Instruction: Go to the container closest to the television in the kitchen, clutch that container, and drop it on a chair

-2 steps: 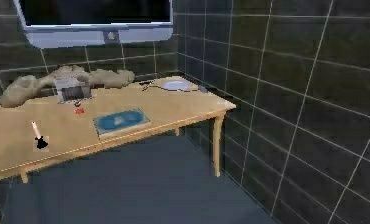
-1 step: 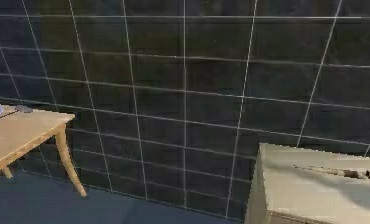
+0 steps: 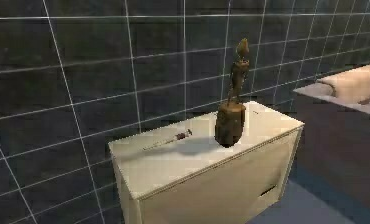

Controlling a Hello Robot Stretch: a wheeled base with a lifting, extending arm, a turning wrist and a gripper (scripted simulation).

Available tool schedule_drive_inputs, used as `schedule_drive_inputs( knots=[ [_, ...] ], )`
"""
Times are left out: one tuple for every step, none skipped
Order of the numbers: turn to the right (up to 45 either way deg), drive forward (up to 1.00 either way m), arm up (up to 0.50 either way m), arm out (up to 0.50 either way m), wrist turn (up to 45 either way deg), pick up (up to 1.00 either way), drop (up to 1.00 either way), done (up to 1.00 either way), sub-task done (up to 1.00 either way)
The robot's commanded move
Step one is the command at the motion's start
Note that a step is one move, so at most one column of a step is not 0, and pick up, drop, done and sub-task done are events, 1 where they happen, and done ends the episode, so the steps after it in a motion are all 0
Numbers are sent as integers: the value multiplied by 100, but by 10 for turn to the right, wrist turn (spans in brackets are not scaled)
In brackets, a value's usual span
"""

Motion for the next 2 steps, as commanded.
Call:
schedule_drive_inputs(
  knots=[
    [450, 0, 0, 0, 0, 0, 0, 0, 0],
    [180, 0, 0, 0, 0, 0, 0, 0, 0]
  ],
)
